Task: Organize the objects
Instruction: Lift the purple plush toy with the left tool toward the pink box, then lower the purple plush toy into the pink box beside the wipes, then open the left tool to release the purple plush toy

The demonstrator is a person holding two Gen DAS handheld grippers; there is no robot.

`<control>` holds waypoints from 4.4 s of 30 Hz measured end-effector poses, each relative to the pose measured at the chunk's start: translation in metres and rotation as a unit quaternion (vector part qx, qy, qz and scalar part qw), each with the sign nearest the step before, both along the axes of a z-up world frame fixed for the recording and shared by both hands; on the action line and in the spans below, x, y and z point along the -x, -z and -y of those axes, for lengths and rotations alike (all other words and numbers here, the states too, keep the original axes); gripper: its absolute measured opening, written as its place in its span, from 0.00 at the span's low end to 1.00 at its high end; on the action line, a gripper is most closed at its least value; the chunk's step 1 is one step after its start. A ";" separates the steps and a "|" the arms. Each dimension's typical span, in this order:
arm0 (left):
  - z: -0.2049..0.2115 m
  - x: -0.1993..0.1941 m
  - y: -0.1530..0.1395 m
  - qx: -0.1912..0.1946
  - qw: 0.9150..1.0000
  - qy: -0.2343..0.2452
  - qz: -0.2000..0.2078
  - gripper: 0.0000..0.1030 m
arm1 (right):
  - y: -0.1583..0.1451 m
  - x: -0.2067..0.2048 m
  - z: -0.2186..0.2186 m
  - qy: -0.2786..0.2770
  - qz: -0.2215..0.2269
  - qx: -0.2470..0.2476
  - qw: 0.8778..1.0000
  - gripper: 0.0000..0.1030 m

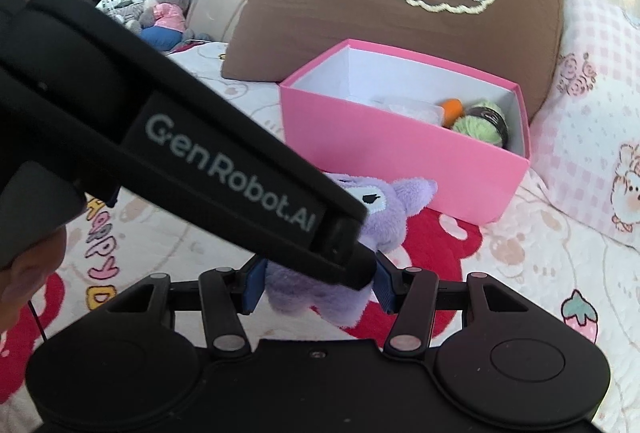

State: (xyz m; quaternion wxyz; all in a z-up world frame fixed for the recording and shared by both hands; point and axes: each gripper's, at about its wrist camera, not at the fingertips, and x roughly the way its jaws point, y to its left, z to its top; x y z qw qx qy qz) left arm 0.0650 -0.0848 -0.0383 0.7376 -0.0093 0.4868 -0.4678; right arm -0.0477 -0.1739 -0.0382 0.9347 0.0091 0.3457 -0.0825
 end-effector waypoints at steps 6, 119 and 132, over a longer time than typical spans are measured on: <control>-0.013 -0.001 -0.012 0.012 1.000 -0.005 0.002 0.47 | -0.011 -0.001 -0.007 -0.010 0.013 0.009 1.000 0.57; 0.133 -0.271 -0.011 -0.136 0.985 -0.053 0.096 0.43 | 0.013 -0.281 0.164 0.025 -0.038 -0.188 0.981 0.57; 0.100 -0.247 -0.046 -0.114 0.989 -0.053 0.084 0.43 | -0.028 -0.232 0.139 0.004 -0.001 -0.103 0.995 0.57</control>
